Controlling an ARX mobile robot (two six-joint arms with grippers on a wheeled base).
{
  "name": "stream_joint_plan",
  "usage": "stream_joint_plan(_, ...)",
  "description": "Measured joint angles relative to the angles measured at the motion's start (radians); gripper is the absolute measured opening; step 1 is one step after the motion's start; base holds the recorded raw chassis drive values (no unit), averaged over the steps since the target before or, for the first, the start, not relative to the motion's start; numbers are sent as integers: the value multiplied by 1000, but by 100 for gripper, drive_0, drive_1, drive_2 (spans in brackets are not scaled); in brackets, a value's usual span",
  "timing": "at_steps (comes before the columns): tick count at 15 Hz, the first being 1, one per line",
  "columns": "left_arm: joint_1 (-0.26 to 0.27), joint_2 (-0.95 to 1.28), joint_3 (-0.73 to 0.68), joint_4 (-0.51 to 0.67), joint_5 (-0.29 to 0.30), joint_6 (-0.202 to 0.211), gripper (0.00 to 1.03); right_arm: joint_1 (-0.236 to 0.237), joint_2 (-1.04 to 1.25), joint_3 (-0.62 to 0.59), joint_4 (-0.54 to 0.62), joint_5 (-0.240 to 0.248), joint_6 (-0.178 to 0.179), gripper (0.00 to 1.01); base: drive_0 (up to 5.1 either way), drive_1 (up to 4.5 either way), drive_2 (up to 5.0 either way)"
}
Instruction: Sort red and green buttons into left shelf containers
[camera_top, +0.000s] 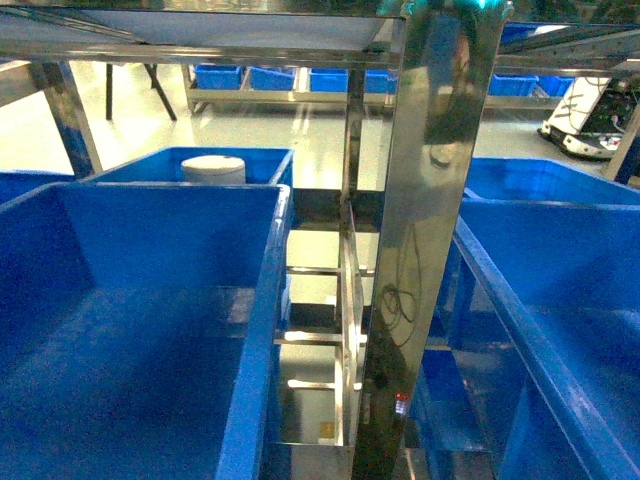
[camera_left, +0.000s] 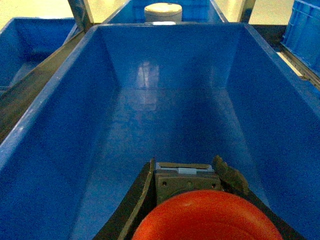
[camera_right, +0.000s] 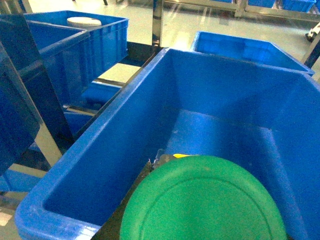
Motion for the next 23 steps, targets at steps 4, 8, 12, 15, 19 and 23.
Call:
stream_joint_plan(4, 2, -5, 0, 5, -2, 0, 28, 0, -2, 0, 0, 0, 0, 26, 0, 0, 0)
stream_joint_plan(8, 2, -5, 0, 4, -2, 0, 28, 1, 16, 0, 26, 0, 0, 26, 0, 0, 0)
stream_joint_plan(12, 2, -5, 0, 4, -2, 0, 28, -6, 584, 136, 340, 80, -21, 26, 0, 0, 0)
stream_joint_plan(15, 2, -5, 0, 4, -2, 0, 28, -30, 1169, 425, 314, 135, -46, 26, 0, 0, 0)
stream_joint_plan(19, 2, -5, 0, 4, -1, 0, 28, -13, 1442, 636, 143, 157, -47, 26, 0, 0, 0)
stream_joint_plan(23, 2, -5, 0, 4, -2, 0, 28, -19, 1472, 658, 114, 163, -58, 41, 0, 0, 0)
